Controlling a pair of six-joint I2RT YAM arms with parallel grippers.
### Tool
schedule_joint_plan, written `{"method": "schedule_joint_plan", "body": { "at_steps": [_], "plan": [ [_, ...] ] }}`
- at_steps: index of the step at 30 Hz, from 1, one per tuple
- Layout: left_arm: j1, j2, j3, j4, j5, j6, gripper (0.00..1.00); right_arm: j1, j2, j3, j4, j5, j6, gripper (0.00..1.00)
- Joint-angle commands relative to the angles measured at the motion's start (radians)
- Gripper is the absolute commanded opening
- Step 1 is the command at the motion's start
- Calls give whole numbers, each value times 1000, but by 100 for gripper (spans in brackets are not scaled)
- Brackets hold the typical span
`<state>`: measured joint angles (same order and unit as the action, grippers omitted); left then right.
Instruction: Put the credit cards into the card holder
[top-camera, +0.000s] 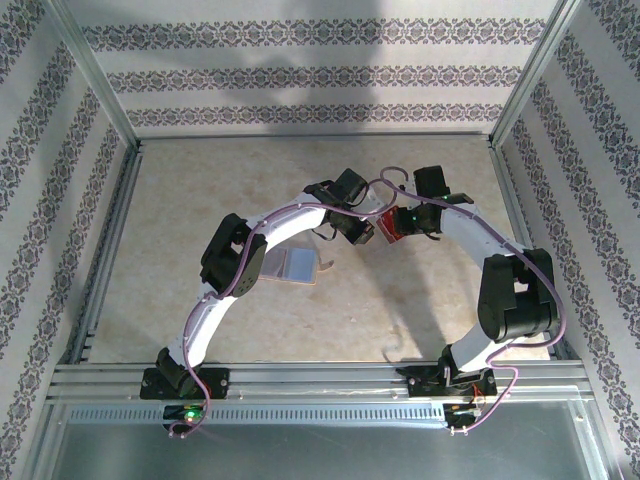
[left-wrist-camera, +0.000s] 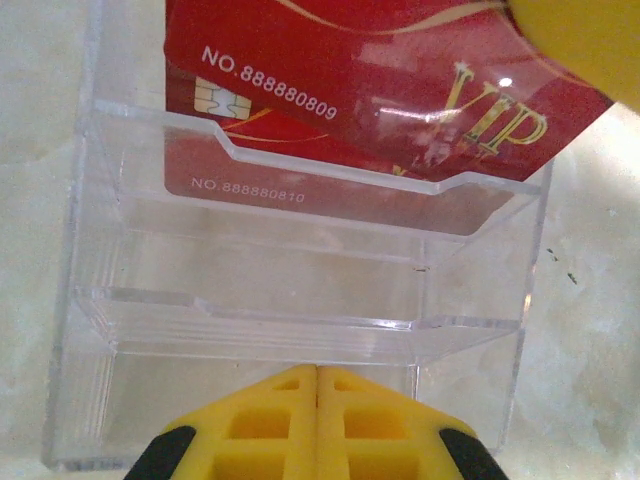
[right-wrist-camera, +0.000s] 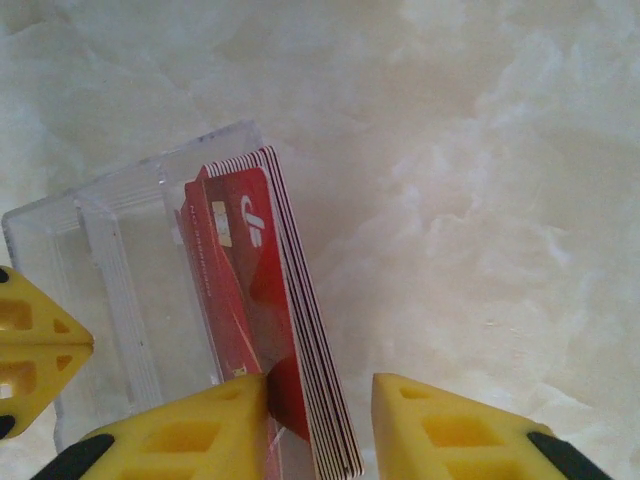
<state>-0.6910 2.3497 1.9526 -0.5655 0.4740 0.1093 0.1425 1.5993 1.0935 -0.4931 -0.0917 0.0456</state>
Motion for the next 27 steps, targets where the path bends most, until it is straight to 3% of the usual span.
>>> {"method": "schedule_joint_plan", "body": {
  "at_steps": [1, 8, 27],
  "plan": [
    [15, 44, -39, -66, -49, 27, 0, 0, -22, 20, -22, 42, -8, 31],
    [15, 44, -41, -64, -50, 25, 0, 6, -28, 23, -26, 41, -9, 30],
    [15, 43, -44, -68, -48, 26, 0, 24, -53, 20, -38, 15, -14, 8]
  ]
}}
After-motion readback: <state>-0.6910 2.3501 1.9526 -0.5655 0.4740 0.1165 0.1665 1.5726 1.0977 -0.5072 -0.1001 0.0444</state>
